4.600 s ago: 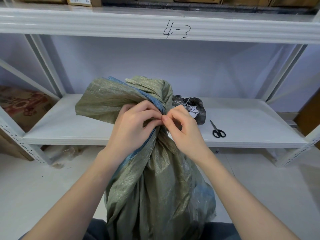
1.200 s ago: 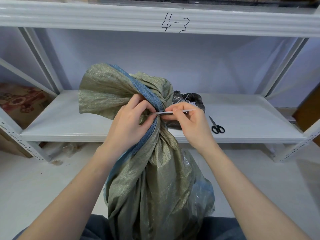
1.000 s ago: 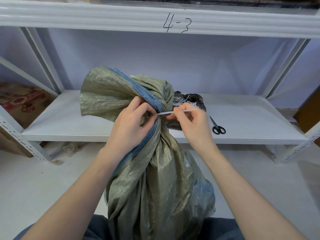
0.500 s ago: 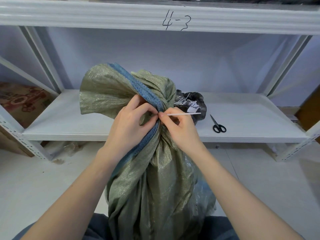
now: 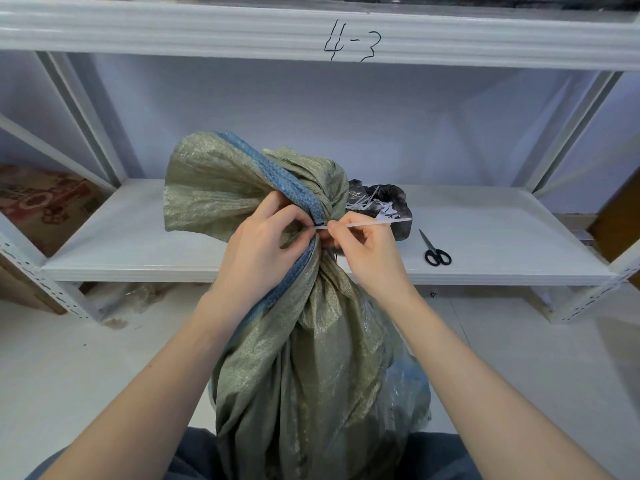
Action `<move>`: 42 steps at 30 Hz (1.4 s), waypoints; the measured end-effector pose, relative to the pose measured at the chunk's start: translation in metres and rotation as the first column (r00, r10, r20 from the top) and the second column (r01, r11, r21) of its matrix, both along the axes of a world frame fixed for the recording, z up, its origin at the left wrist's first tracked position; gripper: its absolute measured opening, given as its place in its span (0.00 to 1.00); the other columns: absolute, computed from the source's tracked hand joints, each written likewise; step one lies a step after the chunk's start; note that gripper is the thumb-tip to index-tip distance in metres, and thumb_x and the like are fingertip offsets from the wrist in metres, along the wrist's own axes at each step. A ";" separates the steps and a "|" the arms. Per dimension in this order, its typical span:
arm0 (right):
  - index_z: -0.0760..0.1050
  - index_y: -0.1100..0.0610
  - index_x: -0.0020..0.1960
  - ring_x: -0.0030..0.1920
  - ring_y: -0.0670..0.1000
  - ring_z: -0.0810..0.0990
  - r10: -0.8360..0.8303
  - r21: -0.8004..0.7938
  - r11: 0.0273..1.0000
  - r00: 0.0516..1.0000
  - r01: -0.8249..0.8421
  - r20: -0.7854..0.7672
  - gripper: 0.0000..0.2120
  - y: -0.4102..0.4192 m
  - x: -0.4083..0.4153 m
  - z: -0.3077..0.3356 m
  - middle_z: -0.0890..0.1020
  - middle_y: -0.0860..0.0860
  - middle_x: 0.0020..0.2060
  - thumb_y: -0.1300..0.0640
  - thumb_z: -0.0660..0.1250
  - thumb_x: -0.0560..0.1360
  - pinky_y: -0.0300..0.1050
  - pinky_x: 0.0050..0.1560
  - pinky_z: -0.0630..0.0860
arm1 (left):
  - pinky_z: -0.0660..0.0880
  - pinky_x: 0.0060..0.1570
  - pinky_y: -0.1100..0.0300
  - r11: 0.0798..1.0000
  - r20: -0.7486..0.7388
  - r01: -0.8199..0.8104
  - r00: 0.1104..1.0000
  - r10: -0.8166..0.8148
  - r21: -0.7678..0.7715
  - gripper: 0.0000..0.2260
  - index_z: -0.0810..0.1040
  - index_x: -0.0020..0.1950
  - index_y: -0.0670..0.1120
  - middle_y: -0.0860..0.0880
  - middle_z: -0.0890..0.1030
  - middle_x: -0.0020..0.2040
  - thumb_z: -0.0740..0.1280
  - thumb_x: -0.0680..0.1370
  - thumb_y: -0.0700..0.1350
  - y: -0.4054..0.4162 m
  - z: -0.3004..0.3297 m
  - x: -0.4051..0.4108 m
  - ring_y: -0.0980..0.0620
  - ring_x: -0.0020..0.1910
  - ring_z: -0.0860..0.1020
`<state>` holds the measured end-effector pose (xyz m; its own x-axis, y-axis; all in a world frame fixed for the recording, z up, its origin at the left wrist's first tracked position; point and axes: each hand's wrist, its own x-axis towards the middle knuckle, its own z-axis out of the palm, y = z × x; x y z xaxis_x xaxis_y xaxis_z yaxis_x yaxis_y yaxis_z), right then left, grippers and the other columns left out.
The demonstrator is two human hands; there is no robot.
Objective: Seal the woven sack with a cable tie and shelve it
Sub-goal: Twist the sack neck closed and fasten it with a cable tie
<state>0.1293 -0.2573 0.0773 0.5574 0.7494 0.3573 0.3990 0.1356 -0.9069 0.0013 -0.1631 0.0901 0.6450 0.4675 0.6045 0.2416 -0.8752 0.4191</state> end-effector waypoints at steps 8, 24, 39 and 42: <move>0.79 0.49 0.33 0.41 0.49 0.81 0.006 -0.082 0.997 0.997 -0.012 -0.082 0.11 0.002 0.001 -0.003 0.82 0.46 0.34 0.51 0.67 0.74 0.60 0.55 0.76 | 0.75 0.51 0.53 0.998 -0.052 0.012 0.999 -0.015 -0.069 0.07 0.80 0.52 0.50 0.53 0.78 0.50 0.66 0.76 0.48 0.006 0.000 -0.005 0.52 0.49 0.78; 0.77 0.54 0.52 0.47 0.47 0.82 -0.064 -0.082 0.995 0.990 0.054 -0.127 0.11 -0.021 0.009 0.016 0.84 0.50 0.46 0.53 0.70 0.72 0.40 0.50 0.78 | 0.72 0.55 0.59 0.994 -0.024 -0.077 0.997 0.075 -0.075 0.12 0.75 0.58 0.50 0.54 0.73 0.57 0.66 0.75 0.51 -0.001 0.010 -0.019 0.57 0.55 0.74; 0.71 0.47 0.58 0.58 0.45 0.77 -0.181 -0.035 0.983 0.983 0.181 0.010 0.20 -0.061 0.036 0.042 0.79 0.47 0.57 0.53 0.73 0.70 0.44 0.59 0.72 | 0.58 0.61 0.76 0.995 0.001 0.090 0.996 -0.090 0.052 0.20 0.68 0.65 0.50 0.54 0.69 0.68 0.62 0.75 0.53 -0.048 0.057 0.005 0.59 0.66 0.67; 0.71 0.50 0.62 0.58 0.42 0.75 -0.227 -0.036 0.972 0.971 0.231 0.077 0.22 -0.081 0.057 0.050 0.78 0.46 0.57 0.54 0.72 0.70 0.31 0.54 0.69 | 0.61 0.63 0.71 0.978 0.014 0.192 0.981 -0.194 0.078 0.19 0.69 0.66 0.49 0.52 0.69 0.69 0.62 0.75 0.51 -0.073 0.064 0.037 0.57 0.67 0.68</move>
<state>0.1861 -0.3385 0.1273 0.6900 0.6208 0.3721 0.4793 -0.0066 -0.8776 0.0386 -0.2357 0.1541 0.7054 0.2880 0.6476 0.0571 -0.9338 0.3531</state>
